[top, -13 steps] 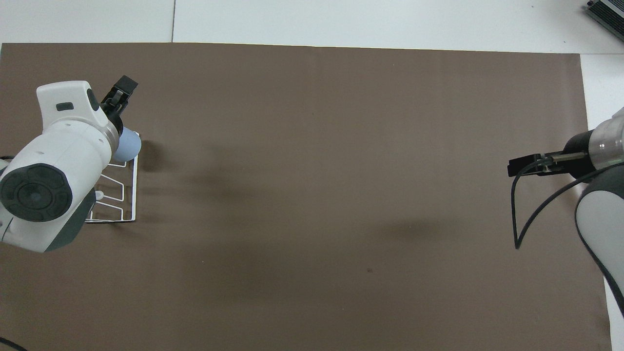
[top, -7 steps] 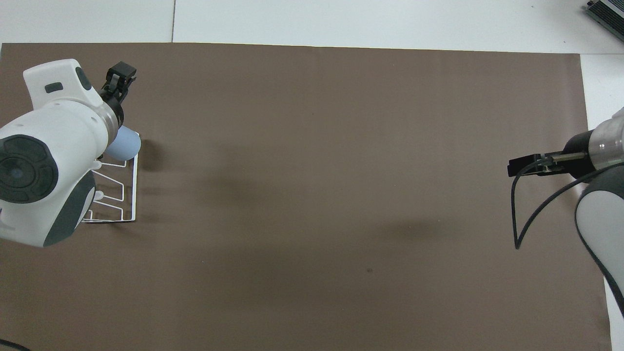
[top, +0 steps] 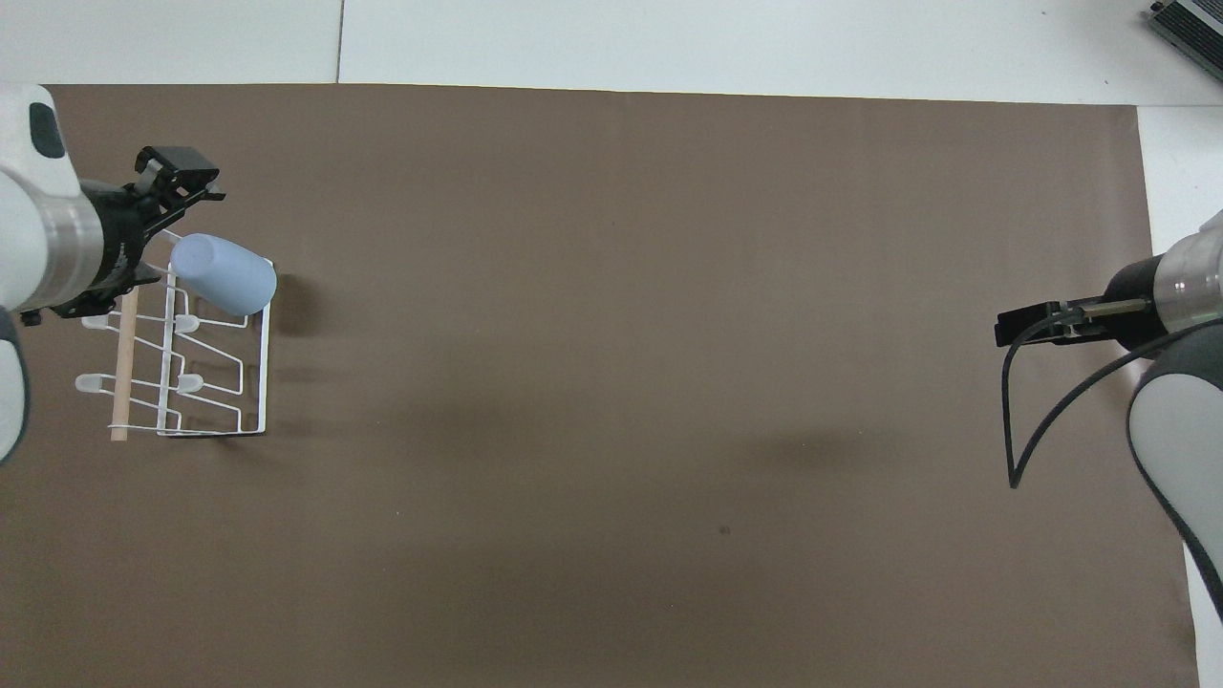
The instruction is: Hang cup on cup holder
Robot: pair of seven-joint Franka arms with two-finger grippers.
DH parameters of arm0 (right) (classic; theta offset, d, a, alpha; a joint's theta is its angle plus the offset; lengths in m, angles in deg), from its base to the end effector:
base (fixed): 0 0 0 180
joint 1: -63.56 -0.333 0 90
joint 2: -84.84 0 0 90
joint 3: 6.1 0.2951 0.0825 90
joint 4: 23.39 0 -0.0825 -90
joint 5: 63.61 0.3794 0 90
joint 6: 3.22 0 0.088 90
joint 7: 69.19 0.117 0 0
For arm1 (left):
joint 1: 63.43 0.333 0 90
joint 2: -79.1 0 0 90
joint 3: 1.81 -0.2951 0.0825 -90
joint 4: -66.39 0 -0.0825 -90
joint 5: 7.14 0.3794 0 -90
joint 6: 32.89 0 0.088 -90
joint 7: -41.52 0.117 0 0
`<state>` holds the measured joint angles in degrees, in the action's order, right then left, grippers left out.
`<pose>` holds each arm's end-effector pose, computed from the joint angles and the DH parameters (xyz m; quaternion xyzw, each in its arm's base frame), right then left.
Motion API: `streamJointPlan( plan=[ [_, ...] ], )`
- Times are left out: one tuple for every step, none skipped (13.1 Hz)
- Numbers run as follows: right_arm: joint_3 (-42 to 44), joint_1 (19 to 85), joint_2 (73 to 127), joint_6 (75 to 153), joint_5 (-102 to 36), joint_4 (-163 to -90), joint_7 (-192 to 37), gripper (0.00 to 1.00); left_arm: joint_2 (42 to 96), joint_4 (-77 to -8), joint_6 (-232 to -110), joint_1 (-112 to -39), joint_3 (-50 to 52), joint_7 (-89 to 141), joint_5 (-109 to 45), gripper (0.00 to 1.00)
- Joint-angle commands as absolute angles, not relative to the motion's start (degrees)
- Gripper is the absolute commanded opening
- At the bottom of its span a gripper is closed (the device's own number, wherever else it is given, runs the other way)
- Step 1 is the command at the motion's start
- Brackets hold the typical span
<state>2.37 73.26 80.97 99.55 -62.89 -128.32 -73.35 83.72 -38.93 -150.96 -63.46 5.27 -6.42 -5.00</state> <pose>0.5421 -0.0087 0.5264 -0.9996 -0.0242 -0.0146 0.0005 0.5613 -0.0697 0.5587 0.9286 0.3384 0.1440 0.0496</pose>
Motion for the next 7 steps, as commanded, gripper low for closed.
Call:
streamJointPlan(
  plan=[
    [2.8, 73.6, 80.7, 99.9, -63.5, -128.4, -72.9, 1.0, 83.8, -38.0, -145.8, -59.4, 5.5, 11.7, -9.1, 1.0],
    [2.8, 73.6, 80.7, 99.9, -63.5, -128.4, -72.9, 1.0, 84.4, -38.3, -144.6, -58.8, 5.3, 18.9, -9.1, 1.0],
    [2.8, 73.6, 80.7, 99.9, -63.5, -128.4, -72.9, 1.0, 84.8, -38.7, -142.7, -58.7, 5.2, 24.9, -9.1, 1.0],
    [2.8, 73.6, 80.7, 99.9, -63.5, -128.4, -72.9, 1.0, 85.2, -38.9, -140.9, -58.4, 5.0, 30.1, -9.6, 1.0],
    [2.8, 73.6, 80.7, 99.9, -63.5, -128.4, -72.9, 1.0, 85.3, -38.8, -138.6, -57.6, 5.0, 36.3, -10.1, 1.0],
    [2.8, 73.6, 80.7, 99.9, -63.5, -128.4, -72.9, 1.0, 85.5, -38.3, -135.1, -57.5, 5.0, 42.4, -10.1, 1.0],
    [2.8, 73.6, 80.7, 99.9, -63.5, -128.4, -72.9, 1.0, 85.5, -37.8, -132.1, -57.5, 5.0, 47.0, -10.0, 1.0]
  ],
)
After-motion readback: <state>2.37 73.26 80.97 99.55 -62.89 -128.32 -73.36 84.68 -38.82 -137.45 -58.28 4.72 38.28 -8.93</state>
